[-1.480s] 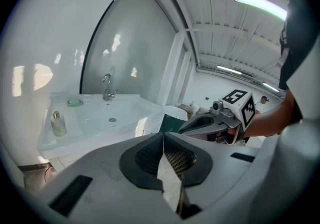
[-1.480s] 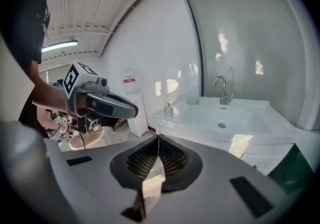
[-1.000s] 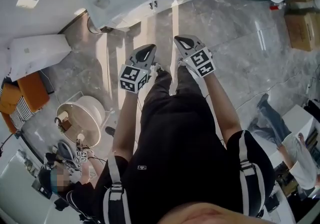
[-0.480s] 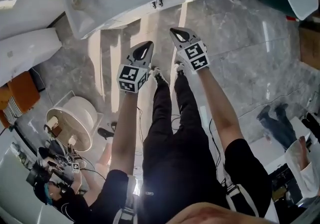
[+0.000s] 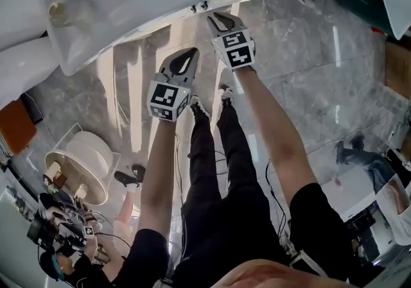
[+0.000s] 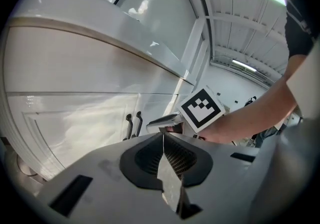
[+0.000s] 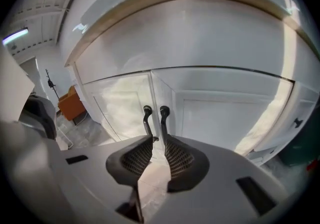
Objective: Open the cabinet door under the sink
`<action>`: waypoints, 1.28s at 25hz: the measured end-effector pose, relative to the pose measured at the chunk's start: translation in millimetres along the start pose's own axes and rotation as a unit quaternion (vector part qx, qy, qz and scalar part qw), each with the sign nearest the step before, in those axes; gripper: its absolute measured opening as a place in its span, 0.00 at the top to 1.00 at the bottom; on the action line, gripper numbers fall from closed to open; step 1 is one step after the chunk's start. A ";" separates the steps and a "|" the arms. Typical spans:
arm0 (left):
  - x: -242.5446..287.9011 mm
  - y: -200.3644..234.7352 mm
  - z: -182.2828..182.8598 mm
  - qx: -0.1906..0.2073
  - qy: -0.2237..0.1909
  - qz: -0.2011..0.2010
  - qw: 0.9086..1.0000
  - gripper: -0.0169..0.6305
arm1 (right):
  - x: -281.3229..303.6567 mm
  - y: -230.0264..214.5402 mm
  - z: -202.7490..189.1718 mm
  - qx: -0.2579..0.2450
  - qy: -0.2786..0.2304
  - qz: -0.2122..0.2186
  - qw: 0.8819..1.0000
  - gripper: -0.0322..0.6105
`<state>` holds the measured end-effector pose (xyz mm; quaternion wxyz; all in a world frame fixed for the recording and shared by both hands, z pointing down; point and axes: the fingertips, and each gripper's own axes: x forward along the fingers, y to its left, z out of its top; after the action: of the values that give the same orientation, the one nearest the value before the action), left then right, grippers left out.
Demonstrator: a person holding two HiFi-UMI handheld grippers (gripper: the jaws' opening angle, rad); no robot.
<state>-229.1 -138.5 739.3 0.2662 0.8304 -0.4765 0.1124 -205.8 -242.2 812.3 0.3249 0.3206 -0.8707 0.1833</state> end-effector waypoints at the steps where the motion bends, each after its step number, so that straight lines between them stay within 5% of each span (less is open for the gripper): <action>1: 1.1 0.3 -4.1 -0.005 0.002 -0.001 1.000 0.95 | 5.3 -1.6 -0.4 -0.003 0.002 -0.001 1.000 0.75; 8: -2.1 5.3 -20.6 -0.002 0.028 -0.015 0.999 0.95 | 37.1 -8.2 22.0 -0.001 -0.009 -0.028 1.000 0.74; 16: -0.9 4.7 -26.1 0.014 0.044 -0.022 0.999 0.95 | 34.6 -7.2 20.0 -0.002 -0.011 -0.012 1.000 0.80; 32: 21.6 -52.2 -21.7 0.014 0.042 -0.022 0.999 0.95 | -58.4 -7.1 -66.4 -0.015 -0.009 -0.026 1.000 0.80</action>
<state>-171.9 -121.2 749.4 0.2767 0.8389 -0.4449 0.1477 -137.1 -186.7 821.2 0.3265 0.3393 -0.8678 0.1586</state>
